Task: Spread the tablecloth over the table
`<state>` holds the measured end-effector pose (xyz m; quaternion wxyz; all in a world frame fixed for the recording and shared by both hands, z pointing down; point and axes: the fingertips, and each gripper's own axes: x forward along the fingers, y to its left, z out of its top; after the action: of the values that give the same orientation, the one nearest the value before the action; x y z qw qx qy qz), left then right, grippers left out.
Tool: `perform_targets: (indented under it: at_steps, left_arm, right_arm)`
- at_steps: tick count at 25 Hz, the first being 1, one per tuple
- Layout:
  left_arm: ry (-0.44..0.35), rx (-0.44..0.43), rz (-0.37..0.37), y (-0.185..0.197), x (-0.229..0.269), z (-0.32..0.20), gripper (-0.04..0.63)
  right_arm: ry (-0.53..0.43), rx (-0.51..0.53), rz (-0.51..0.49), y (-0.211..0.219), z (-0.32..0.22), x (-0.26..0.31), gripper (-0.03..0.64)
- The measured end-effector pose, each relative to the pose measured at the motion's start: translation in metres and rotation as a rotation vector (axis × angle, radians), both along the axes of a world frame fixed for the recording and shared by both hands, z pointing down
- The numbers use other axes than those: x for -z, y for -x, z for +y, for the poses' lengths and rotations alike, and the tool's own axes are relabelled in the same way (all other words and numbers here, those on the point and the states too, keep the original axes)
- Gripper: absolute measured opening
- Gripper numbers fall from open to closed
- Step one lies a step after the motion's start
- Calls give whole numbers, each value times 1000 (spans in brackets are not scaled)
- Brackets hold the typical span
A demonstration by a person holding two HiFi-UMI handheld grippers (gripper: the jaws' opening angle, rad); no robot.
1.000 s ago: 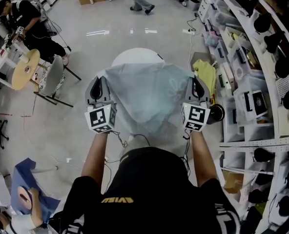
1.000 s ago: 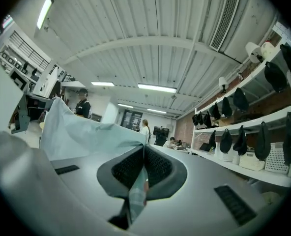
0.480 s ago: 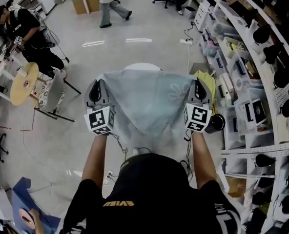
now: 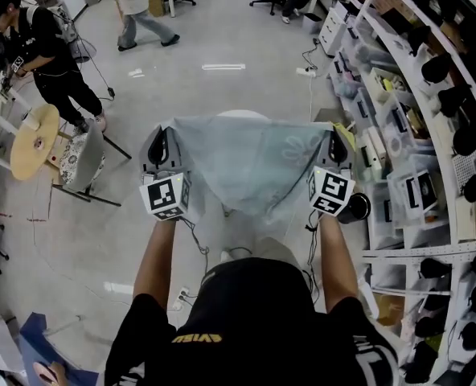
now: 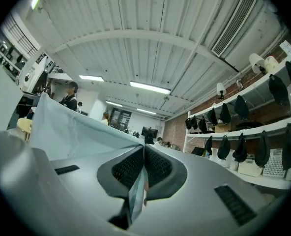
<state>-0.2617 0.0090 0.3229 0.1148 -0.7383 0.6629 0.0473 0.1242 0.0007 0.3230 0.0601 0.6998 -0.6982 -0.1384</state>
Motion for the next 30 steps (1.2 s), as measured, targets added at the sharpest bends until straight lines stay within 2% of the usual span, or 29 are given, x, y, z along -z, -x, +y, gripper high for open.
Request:
perform_targets:
  at_steps: [6,9,16,23,30]
  left_arm:
    - [0,17,-2,6,-6,-41,21]
    - [-2,53,3,8,-8,-72,21]
    - [21,122,0,-16,-11,-146,21]
    - [46,136,-50,-45,-3,-213,21]
    - [65,131,-95,-51,8,-262,21]
  right_arm:
    - [-12,-3,-1,1,-43,-5,5]
    - [-24,18,-3,2,-82,-7,5]
    - [-11,67,-16,-25,-179,-16,5]
    - [1,90,-68,-52,-263,-20,5]
    - [-1,112,-47,-58,-317,-14,5]
